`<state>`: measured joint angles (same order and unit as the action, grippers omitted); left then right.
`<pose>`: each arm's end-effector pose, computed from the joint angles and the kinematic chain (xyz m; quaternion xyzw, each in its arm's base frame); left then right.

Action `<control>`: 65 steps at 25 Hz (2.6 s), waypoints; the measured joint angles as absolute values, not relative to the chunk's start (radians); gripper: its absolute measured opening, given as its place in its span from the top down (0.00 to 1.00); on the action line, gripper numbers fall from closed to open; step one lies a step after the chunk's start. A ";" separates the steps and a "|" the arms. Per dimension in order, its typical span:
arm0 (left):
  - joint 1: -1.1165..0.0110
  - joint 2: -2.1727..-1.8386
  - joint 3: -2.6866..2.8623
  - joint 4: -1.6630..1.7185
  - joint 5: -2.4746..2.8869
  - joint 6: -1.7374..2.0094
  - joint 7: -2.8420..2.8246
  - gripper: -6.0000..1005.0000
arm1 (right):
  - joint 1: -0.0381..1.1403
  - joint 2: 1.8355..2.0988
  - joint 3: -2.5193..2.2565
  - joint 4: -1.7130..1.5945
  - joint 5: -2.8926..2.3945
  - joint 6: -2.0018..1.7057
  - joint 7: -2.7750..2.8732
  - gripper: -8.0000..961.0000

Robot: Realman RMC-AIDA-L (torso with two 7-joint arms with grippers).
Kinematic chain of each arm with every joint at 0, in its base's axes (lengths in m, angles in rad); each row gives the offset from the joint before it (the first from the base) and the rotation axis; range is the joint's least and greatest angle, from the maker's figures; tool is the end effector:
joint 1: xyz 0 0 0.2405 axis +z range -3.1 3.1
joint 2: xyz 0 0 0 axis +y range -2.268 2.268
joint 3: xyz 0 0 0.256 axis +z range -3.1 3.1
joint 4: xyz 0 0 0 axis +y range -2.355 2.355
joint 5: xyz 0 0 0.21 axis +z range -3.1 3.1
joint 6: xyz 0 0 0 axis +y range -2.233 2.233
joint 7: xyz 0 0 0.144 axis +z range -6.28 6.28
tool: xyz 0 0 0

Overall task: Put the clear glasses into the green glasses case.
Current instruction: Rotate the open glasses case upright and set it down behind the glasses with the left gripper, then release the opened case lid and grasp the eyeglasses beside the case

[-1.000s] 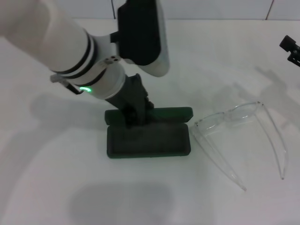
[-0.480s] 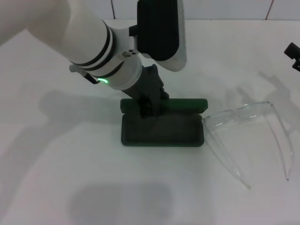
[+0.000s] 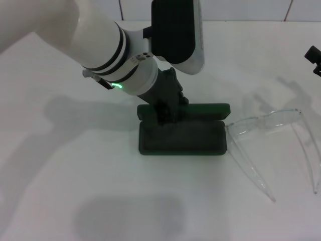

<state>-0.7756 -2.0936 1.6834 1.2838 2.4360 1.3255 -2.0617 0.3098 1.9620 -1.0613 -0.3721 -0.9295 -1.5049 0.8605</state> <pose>-0.0887 0.3578 -0.0708 -0.9789 0.0878 0.1567 0.0975 0.3100 0.3048 0.0560 -0.7970 0.1643 0.4321 0.3887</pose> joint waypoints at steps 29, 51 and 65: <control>-0.762 -2.094 1.709 1.236 2.404 1.236 -2.012 0.76 | 0.301 1.962 -1.028 -0.371 -0.930 -1.526 0.861 0.09; -0.743 -2.092 1.669 1.353 2.358 1.306 -2.038 0.56 | 0.299 1.947 -1.019 -0.374 -0.953 -1.538 0.867 0.09; -0.433 -2.086 1.205 1.553 1.615 1.408 -1.980 0.56 | 0.327 1.852 -1.001 -0.874 -1.658 -1.581 1.412 0.17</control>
